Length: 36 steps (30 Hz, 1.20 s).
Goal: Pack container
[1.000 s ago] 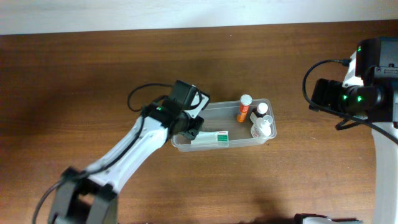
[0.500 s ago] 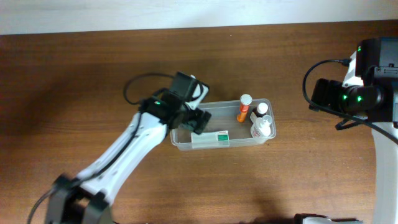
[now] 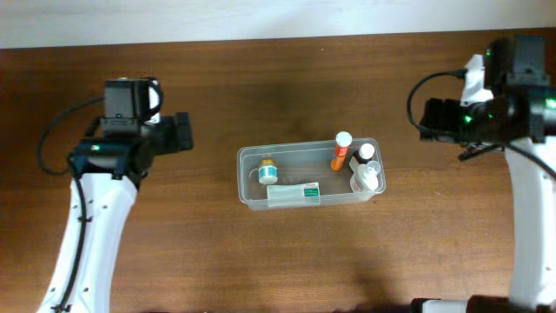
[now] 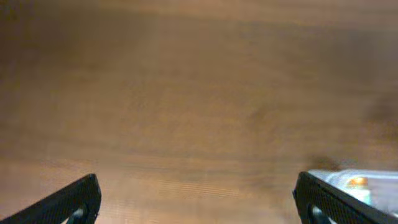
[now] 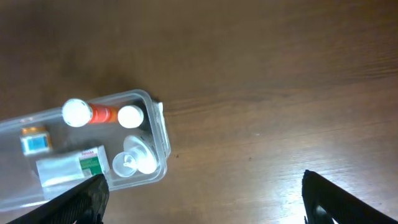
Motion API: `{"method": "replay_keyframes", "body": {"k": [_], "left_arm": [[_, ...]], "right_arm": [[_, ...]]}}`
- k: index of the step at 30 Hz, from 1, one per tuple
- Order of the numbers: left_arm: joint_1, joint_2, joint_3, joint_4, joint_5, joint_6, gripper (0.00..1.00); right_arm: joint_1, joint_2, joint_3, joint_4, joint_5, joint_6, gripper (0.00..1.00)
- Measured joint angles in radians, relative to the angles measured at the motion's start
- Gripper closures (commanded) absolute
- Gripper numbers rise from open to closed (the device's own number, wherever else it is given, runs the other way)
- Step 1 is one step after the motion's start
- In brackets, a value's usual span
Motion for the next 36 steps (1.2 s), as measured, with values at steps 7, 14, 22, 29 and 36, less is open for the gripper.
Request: {"method": "replay_keyframes", "body": {"k": [7, 14, 22, 29, 36], "left_arm": [[0.029, -0.097, -0.034, -0.068, 0.023, -0.003, 0.01], [0.002, -0.621, -0.264, 0.015, 0.027, -0.003, 0.01], [0.001, -1.017, -0.496, -0.047, 0.026, -0.004, 0.01], [0.001, -1.067, -0.499, -0.250, 0.026, -0.007, 0.01], [0.001, -1.067, -0.501, -0.348, 0.026, -0.007, 0.01]], "right_arm": [[0.002, -0.056, -0.026, 0.041, -0.017, -0.018, 0.10], [0.107, -0.525, -0.363, 0.306, -0.013, -0.069, 0.02], [0.156, -1.032, -0.898, 0.427, -0.004, -0.085, 0.02], [0.156, -1.118, -1.070, 0.312, 0.000, -0.086, 0.02], [0.156, -1.118, -1.123, 0.323, 0.000, -0.088, 0.02]]}}
